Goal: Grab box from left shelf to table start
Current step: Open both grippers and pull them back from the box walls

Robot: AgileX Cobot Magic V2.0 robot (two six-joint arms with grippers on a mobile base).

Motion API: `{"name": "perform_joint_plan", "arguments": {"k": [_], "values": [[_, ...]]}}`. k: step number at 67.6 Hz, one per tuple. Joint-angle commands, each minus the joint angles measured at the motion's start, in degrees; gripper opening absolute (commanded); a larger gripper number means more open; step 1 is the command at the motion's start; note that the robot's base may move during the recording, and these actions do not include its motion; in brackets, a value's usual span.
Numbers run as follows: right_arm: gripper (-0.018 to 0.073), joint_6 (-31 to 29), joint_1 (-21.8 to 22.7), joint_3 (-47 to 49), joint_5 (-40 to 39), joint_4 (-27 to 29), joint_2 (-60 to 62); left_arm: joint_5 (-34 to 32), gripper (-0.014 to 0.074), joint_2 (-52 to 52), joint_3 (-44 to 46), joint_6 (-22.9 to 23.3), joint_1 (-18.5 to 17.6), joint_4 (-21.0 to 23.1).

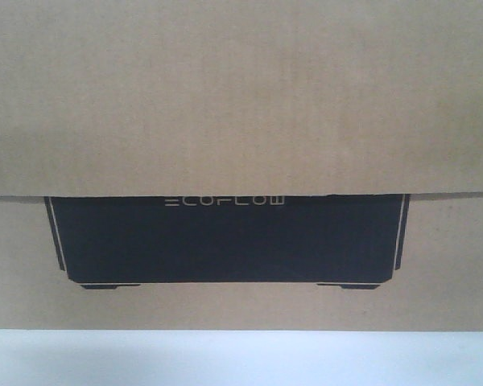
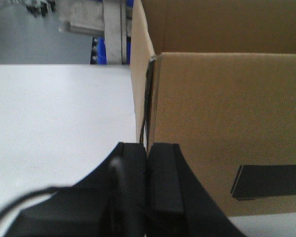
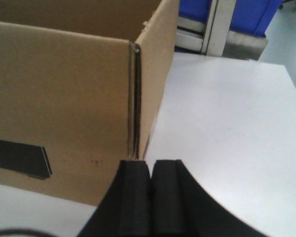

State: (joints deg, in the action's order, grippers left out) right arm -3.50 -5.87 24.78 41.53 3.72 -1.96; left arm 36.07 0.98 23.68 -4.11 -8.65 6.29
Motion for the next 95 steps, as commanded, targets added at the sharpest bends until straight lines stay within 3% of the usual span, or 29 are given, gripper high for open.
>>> {"name": "perform_joint_plan", "arguments": {"k": [1,57,70,88,95], "values": [[0.0057,-0.18,-0.07,0.87,-7.83,-0.27,1.37,-6.95,-0.0099,-1.64,0.32,-0.12,-0.35,-0.75],[0.0057,-0.12,-0.07,0.84,-9.14,-0.27,1.58,-7.33,-0.0099,-2.58,-1.73,-0.12,0.44,-0.65],[0.0057,-0.12,-0.07,0.84,-9.14,-0.27,1.58,-18.82,-0.0099,-2.58,-10.22,-0.12,4.53,1.42],[0.0057,-0.12,-0.07,0.84,-9.14,-0.27,1.58,-40.11,-0.0099,-2.58,-25.32,-0.12,5.80,1.55],[0.0057,-0.12,-0.07,0.84,-9.10,-0.27,1.58,-38.57,-0.0099,-2.58,-25.22,-0.12,5.80,1.55]]}}
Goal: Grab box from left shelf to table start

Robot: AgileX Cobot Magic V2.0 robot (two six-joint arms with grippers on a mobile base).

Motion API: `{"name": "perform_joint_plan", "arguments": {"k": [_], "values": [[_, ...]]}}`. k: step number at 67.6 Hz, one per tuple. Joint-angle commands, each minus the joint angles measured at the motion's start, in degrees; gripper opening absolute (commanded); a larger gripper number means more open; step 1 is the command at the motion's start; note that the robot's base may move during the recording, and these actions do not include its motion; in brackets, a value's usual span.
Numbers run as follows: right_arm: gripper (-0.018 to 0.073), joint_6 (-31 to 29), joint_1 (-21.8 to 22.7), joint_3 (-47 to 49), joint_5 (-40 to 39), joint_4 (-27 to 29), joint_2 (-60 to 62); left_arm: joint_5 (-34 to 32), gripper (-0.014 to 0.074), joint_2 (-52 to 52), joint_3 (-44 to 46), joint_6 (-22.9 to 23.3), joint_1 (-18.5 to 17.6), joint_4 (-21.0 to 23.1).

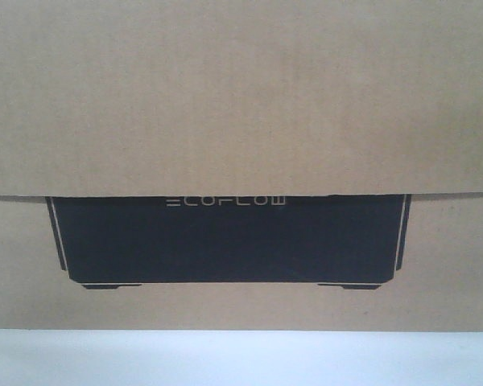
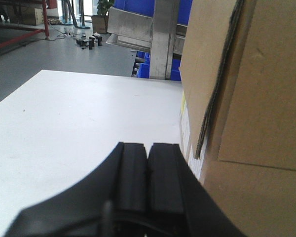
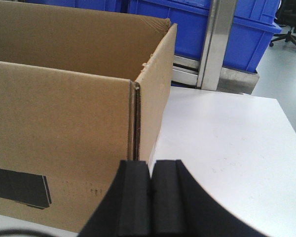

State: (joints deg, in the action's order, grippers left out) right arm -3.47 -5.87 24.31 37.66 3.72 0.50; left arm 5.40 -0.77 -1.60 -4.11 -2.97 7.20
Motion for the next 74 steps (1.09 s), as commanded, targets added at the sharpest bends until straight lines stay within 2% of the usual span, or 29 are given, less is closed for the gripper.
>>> {"name": "perform_joint_plan", "arguments": {"k": [1,62,74], "values": [[0.0057,-0.16,-0.07,1.30,-5.22,-0.27,-0.89,-7.90,-0.0099,-0.83,0.02,-0.12,0.12,0.64],[0.0057,-0.16,-0.07,1.30,-4.95,-0.27,-0.89,-7.96,-0.0099,-0.71,0.02,-0.12,0.12,0.64],[0.0057,-0.15,0.24,-0.50,-9.20,-2.21,-0.89,-7.96,-0.0099,-0.71,0.02,-0.12,0.12,0.64]]}}
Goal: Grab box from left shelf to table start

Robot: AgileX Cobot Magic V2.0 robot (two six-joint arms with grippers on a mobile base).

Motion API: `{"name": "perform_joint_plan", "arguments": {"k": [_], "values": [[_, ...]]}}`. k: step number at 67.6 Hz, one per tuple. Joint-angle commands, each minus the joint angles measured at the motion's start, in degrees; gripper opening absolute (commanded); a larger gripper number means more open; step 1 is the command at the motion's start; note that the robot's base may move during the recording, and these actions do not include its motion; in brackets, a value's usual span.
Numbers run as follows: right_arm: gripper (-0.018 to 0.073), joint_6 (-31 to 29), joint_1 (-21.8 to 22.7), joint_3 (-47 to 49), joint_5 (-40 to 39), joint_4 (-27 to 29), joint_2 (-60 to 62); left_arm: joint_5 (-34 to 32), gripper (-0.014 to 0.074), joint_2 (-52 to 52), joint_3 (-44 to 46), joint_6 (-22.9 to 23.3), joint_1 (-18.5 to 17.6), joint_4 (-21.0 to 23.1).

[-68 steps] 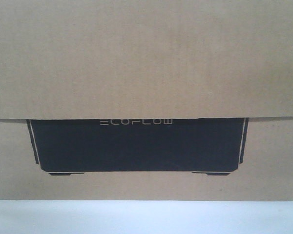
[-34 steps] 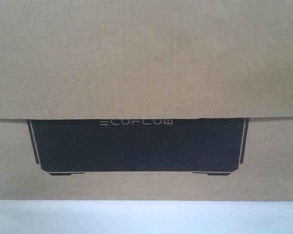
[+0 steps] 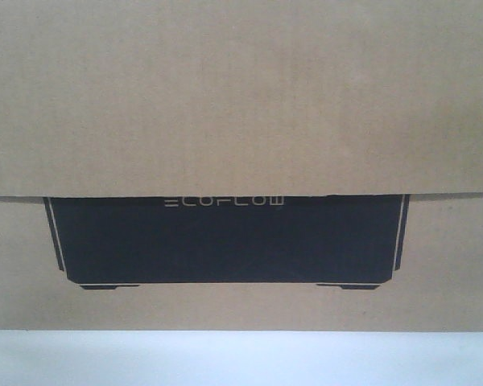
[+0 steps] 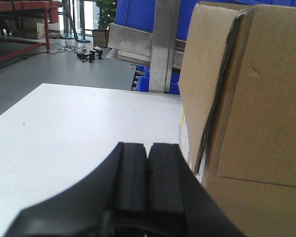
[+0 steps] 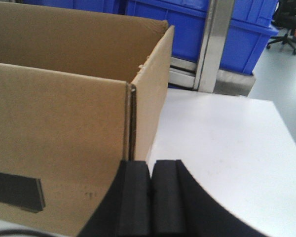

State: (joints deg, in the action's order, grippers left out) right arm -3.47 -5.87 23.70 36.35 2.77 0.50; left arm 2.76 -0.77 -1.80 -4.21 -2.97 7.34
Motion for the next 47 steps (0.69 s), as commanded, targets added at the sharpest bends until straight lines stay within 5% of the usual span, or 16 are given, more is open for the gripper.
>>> {"name": "perform_joint_plan", "arguments": {"k": [1,29,47], "values": [[0.0057,-0.04,0.43,-0.70,-9.08,-1.25,-0.89,-5.31,-0.0099,-0.71,0.22,-0.03,0.12,0.50],[0.0057,9.52,3.94,-25.98,-39.40,-1.13,-0.76,-5.31,-0.0099,-0.71,0.22,-0.03,0.12,0.50],[0.0057,8.36,3.94,-25.66,-36.66,-1.24,0.66,-5.31,-0.0099,-0.71,0.22,-0.03,0.12,0.50]]}}
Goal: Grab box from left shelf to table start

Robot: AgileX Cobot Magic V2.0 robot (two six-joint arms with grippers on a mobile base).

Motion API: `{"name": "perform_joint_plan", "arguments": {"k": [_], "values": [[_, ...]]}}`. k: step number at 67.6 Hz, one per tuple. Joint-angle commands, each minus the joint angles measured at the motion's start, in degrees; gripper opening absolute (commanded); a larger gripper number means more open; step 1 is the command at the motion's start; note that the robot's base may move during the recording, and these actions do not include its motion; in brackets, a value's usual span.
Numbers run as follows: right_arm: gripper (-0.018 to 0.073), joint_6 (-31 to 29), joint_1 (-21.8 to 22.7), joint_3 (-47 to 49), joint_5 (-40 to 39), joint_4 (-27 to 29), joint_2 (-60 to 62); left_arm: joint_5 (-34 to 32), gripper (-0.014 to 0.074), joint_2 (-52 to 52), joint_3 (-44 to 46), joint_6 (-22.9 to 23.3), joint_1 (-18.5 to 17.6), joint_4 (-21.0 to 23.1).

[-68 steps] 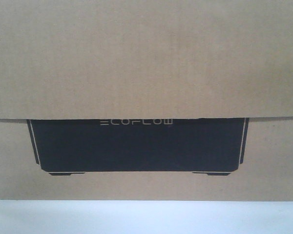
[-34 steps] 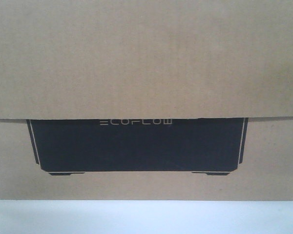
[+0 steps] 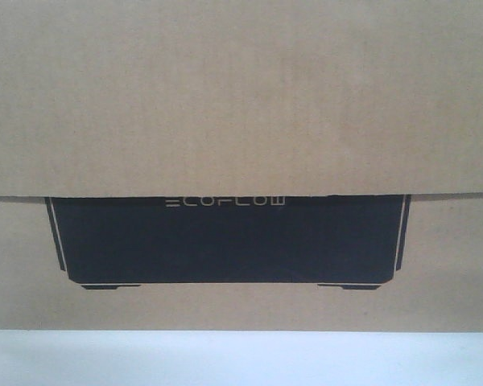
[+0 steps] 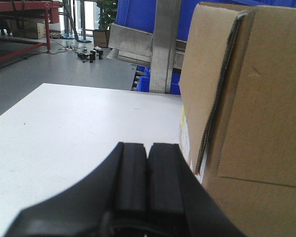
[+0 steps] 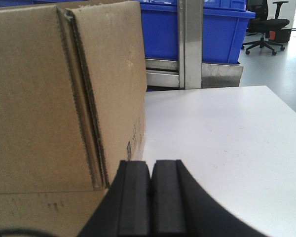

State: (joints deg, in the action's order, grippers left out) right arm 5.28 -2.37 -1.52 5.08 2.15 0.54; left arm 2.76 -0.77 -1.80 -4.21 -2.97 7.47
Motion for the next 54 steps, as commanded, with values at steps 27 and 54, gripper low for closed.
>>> {"name": "perform_joint_plan", "arguments": {"k": [27,54], "values": [[0.0057,-0.33,0.45,-0.43,-5.40,-0.62,0.62,-5.31,-0.0099,-0.71,0.22,-0.03,0.12,0.37],[0.0057,-0.33,0.45,-0.43,-5.40,-0.62,0.62,-5.31,-0.0099,-0.71,0.22,-0.03,0.12,0.37]]}}
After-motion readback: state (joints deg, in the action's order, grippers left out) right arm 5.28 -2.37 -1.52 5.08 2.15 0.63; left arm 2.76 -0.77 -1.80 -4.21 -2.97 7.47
